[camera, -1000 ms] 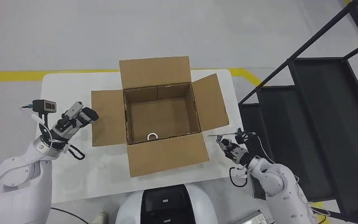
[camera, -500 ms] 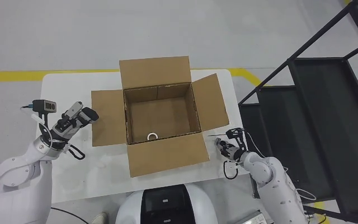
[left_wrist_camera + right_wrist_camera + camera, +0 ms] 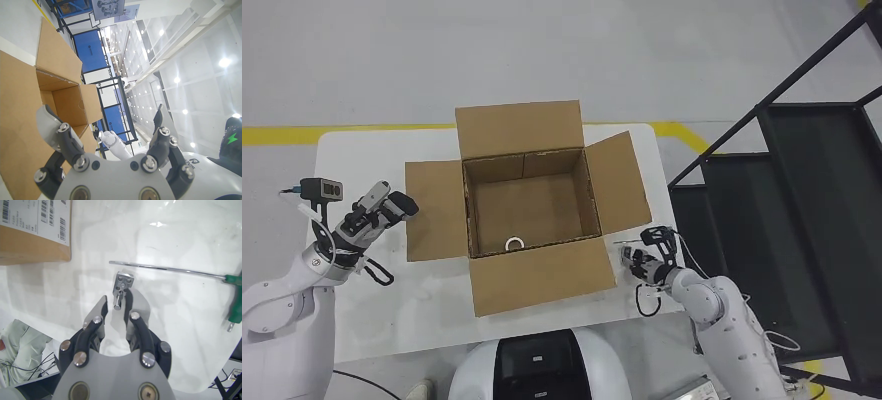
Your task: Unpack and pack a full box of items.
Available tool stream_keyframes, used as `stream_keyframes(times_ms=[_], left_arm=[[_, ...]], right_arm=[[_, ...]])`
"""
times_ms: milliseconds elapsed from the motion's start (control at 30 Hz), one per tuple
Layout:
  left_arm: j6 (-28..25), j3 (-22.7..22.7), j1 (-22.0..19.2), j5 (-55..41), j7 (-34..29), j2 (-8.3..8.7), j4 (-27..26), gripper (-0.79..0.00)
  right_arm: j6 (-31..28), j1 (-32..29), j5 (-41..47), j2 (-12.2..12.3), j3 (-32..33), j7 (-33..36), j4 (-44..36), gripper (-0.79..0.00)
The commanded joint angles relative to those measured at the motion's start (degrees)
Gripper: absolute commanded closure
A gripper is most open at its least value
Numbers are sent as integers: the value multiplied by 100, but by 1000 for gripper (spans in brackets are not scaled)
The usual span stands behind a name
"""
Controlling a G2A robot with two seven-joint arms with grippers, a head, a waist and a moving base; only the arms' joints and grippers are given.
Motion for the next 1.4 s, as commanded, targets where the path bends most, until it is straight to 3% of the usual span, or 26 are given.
stream_keyframes(times_ms=[0, 200, 467, 600, 767, 900, 1033, 1200, 1367], left_arm=[[0, 0, 0, 0, 0, 0, 0, -785], [0, 0, 0, 0, 0, 0, 0, -785], [0, 0, 0, 0, 0, 0, 0, -785], [0, 0, 0, 0, 0, 0, 0, -785], [0, 0, 0, 0, 0, 0, 0, -785], [0, 0, 0, 0, 0, 0, 0, -785], [0, 0, 0, 0, 0, 0, 0, -785], [0, 0, 0, 0, 0, 0, 0, -785], [0, 0, 0, 0, 0, 0, 0, -785]], right_arm=[[-20, -201, 58, 16, 100, -161, -198, -785], [-90, -1024, 208, 54, 513, -942, -1033, -785], [-131, -2170, 185, 21, 984, -2860, -2392, -785], [108, -2285, -410, -4, 857, -3489, -3028, -785], [238, -2223, -1037, -17, 574, -3775, -3565, -785], [172, -1936, -1667, 3, 186, -3180, -3998, -785], [229, -1130, -2138, -6, -549, -2203, -4148, -785], [270, 281, -2269, -97, -1731, -938, -3555, -785], [579, 1806, -1639, -293, -2721, 445, -2492, -785]])
